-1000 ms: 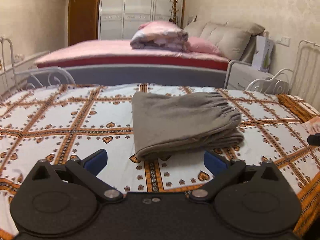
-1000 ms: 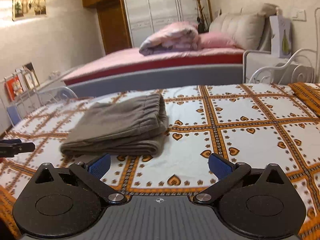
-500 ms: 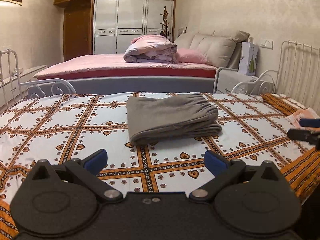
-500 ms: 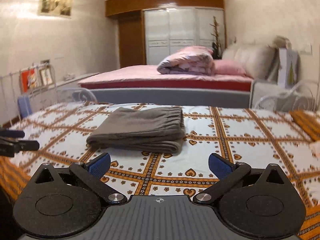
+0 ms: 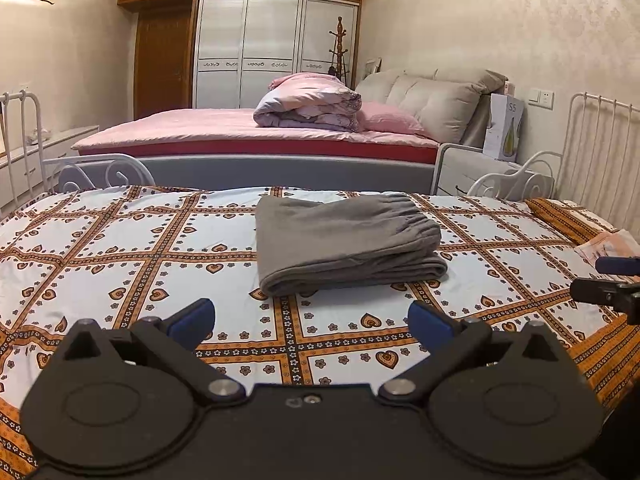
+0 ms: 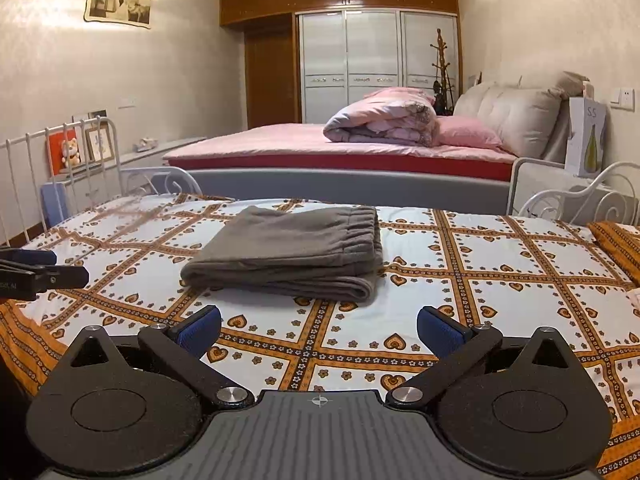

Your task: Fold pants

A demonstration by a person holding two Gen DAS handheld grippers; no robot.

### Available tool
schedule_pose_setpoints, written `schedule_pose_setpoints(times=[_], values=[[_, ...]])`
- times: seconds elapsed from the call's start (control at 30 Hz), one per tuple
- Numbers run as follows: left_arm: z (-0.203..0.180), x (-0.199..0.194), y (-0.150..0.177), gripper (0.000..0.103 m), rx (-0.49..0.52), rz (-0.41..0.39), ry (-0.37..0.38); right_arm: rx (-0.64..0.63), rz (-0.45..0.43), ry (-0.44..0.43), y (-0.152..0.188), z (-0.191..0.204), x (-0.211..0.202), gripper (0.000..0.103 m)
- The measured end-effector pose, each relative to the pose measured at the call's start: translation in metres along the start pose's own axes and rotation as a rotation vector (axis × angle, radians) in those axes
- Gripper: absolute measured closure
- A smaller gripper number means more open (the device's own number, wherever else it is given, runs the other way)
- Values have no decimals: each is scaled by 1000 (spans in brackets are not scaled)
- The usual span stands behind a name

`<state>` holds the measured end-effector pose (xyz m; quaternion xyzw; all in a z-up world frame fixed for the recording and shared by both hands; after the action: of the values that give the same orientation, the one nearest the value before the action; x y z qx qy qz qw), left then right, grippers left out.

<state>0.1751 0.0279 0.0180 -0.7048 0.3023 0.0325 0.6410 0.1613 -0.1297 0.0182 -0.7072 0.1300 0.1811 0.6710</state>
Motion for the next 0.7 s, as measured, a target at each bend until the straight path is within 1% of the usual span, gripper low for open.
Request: schedule_pose_setpoints(times=[0.7], values=[[-3, 3, 0, 6, 14, 6, 7, 10, 14, 6, 1, -3, 1, 0]])
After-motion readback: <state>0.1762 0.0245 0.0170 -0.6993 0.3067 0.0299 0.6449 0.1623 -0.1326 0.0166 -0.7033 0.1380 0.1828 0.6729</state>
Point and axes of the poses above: each gripper's, at about its wrist camera, not at the fingertips, and x roughly the way its jaws point, z to its left, y to its underside, the point moved 5 cm from there along x, roughly the way its jaws point, and after that the axes turned 15 degrees about y, right-handed, at the moved point
